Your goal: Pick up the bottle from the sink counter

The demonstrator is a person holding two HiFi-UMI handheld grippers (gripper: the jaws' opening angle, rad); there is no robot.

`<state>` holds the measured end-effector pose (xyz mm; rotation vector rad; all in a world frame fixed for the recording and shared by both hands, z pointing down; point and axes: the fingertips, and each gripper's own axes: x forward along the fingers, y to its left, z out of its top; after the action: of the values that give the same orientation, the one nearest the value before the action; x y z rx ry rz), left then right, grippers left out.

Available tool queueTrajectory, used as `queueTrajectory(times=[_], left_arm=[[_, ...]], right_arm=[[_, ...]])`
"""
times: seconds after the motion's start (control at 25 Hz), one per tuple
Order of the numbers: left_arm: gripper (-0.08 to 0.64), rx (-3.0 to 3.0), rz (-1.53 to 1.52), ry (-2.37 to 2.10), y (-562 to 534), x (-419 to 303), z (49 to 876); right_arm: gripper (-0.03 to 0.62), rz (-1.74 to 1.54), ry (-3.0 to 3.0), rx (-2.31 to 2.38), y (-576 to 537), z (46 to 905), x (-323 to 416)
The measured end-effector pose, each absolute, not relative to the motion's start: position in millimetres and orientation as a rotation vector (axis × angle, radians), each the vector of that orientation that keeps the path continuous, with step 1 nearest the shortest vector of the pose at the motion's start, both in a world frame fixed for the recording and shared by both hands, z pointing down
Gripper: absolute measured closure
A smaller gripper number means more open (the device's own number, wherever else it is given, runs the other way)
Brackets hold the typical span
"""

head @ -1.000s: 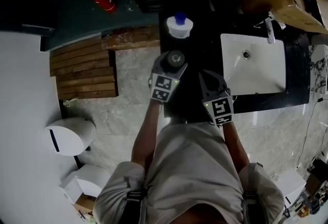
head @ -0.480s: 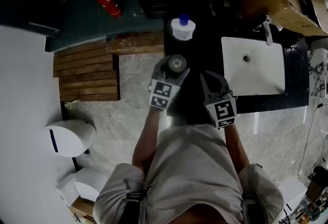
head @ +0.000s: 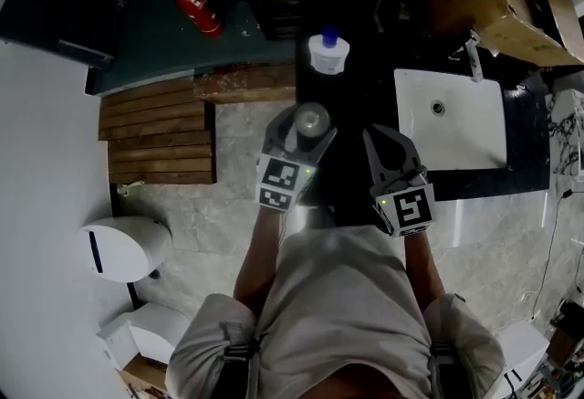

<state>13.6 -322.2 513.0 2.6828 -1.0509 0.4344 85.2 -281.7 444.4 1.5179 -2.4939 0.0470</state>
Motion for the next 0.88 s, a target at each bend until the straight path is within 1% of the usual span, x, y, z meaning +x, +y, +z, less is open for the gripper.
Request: queueTrajectory(times=[0.32, 0.56, 0.88], left_arm=[[0.238, 2.746, 0.384, -1.067, -306, 7, 456], [0.238, 2.794, 0.346, -1.079, -295, 3, 423], [0.238, 2.811, 0.331, -1.088, -288, 2, 411]], right_arm=[[0.597, -0.014, -2.541, 1.574, -274, 405, 86], [0.597, -0.159, -2.460, 1.522, -268, 398, 79], [0.598, -0.113, -2.493, 1.522, -263, 397, 72]])
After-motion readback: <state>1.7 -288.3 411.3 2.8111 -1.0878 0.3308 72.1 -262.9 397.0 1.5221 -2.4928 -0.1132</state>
